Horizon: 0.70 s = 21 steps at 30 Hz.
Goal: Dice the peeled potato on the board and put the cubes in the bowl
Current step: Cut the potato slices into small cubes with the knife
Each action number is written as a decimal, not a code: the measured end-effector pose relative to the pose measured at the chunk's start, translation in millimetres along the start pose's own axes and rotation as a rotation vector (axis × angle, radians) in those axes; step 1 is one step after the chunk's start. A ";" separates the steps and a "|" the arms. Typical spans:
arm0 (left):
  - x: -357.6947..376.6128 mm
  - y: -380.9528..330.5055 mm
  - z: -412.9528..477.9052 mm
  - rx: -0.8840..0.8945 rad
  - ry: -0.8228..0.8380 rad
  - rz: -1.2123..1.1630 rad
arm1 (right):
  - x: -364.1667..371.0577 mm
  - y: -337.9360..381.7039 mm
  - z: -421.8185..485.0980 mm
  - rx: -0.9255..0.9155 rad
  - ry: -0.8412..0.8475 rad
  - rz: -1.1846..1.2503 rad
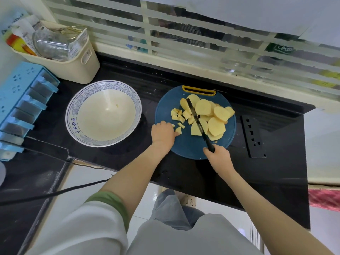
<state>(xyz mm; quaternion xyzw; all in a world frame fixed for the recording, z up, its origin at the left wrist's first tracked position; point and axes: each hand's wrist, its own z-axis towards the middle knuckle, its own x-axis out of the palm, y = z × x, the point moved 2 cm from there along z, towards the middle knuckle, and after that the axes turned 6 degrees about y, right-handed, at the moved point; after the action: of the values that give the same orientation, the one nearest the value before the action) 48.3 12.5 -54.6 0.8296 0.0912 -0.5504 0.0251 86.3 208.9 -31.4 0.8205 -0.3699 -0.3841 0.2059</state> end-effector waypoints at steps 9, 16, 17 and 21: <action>-18.5 -7.3 15.7 0.285 -0.176 -0.052 | -5.2 19.2 15.2 -0.026 -0.072 0.073; -23.2 -27.4 34.7 0.401 -0.191 0.235 | -13.1 40.2 28.5 -0.057 -0.100 0.081; -25.9 -28.2 38.6 0.387 -0.199 0.243 | -14.5 42.7 30.6 -0.064 -0.101 0.067; -25.0 -27.9 46.8 0.418 -0.190 0.230 | -16.3 48.2 37.4 -0.051 -0.106 0.059</action>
<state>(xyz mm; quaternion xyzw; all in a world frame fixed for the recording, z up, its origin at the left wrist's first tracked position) -8.7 30.2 -48.5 0.7660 -0.1223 -0.6264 -0.0762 28.4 188.4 -16.8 0.7823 -0.3944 -0.4300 0.2182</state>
